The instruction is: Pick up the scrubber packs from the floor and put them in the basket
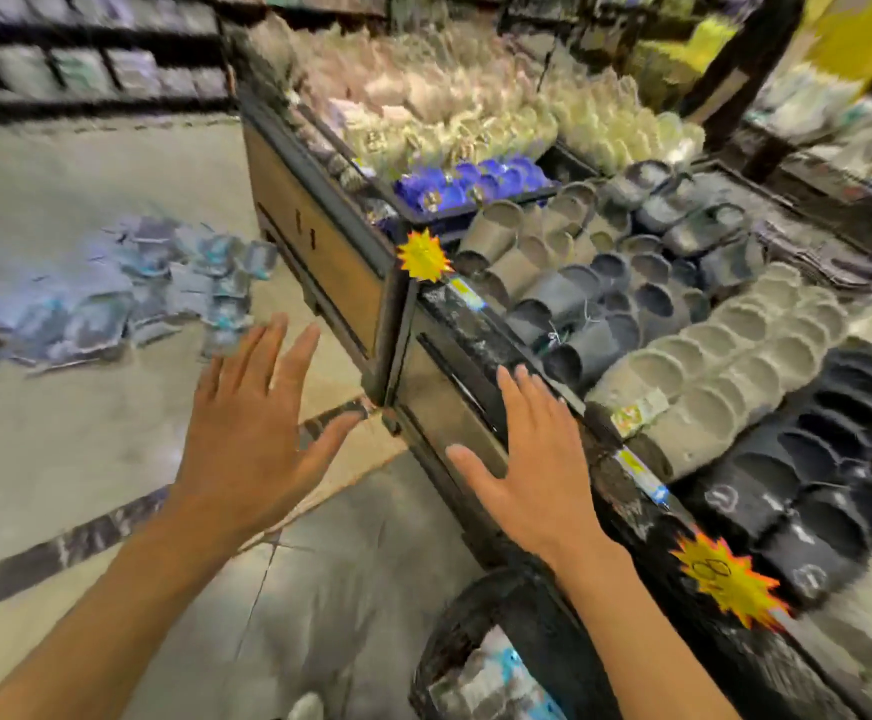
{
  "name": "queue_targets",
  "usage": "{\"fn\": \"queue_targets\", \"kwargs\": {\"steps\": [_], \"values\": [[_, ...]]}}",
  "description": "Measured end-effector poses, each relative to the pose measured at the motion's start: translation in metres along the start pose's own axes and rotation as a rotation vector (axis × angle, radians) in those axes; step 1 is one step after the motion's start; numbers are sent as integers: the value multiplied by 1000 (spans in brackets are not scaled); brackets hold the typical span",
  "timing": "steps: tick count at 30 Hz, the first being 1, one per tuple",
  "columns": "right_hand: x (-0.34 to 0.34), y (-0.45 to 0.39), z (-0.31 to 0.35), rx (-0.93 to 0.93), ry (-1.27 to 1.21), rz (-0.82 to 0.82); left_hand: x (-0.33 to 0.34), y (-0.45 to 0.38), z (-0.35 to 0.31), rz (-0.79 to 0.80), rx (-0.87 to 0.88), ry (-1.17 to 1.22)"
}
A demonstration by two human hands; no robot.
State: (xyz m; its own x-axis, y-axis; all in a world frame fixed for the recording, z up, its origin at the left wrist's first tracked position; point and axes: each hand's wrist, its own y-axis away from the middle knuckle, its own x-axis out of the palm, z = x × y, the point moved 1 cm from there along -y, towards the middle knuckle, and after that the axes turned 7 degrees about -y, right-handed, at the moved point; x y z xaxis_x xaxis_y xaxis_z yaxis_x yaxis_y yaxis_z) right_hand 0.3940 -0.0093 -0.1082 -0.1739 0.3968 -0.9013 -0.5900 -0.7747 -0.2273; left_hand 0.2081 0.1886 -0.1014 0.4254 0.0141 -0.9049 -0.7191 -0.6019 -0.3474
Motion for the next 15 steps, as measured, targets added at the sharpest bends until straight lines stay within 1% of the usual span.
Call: {"fn": "queue_targets", "kwargs": {"steps": [3, 5, 9, 11, 15], "values": [[9, -46, 53, -90, -62, 4, -33, -4, 57, -43, -123, 12], [17, -66, 75, -141, -84, -20, -43, -13, 83, -53, -173, -6], [42, -119, 124, -246, -168, -1, -68, -30, 141, -82, -301, -36], [55, -148, 146, -288, -196, 20, -74, -40, 163, -112, -352, -38], [86, -213, 177, -345, -207, 74, -66, -65, 209, -109, -416, -33]]}}
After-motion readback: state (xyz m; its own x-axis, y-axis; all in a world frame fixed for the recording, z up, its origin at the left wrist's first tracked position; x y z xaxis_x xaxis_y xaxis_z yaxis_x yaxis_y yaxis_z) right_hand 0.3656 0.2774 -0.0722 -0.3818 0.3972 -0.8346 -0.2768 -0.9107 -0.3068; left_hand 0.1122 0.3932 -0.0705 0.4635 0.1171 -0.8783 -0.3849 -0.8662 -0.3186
